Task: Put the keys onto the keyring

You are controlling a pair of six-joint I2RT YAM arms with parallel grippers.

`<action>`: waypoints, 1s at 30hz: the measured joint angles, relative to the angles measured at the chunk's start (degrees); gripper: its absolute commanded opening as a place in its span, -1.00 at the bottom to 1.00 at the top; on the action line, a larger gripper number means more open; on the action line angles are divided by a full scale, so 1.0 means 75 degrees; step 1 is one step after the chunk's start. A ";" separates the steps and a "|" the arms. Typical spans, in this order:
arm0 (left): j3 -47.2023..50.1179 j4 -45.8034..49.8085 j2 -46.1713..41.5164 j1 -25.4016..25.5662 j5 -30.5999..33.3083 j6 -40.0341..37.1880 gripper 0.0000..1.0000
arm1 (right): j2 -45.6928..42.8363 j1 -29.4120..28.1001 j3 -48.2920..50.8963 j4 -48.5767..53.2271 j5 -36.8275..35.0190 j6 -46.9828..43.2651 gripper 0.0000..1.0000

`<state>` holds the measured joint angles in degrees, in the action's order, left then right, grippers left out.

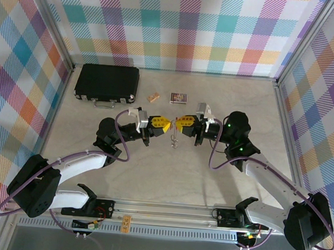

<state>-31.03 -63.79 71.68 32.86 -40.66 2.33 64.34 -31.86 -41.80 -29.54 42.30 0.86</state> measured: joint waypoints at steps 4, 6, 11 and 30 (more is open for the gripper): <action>0.0000 0.0029 0.0000 0.0000 0.0003 0.0000 -1.00 | 0.0117 0.0003 0.0000 0.0000 0.0050 0.0006 -1.00; 0.0000 0.0052 0.0000 -0.0003 0.0000 0.0000 -1.00 | 0.0117 0.0000 0.0000 0.0000 0.0044 0.0003 -1.00; 0.0000 0.0058 0.0000 0.0000 0.0009 0.0000 -1.00 | 0.0090 0.0000 0.0000 -0.0020 -0.0079 -0.0003 -1.00; 0.0000 0.0055 0.0000 -0.0003 -0.0003 0.0000 -1.00 | 0.0000 -0.0006 0.0003 -0.0137 -0.0230 -0.0003 -1.00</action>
<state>-31.03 -63.37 71.68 32.84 -40.69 2.33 64.34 -31.90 -41.78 -30.57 40.58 0.84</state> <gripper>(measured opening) 0.054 0.049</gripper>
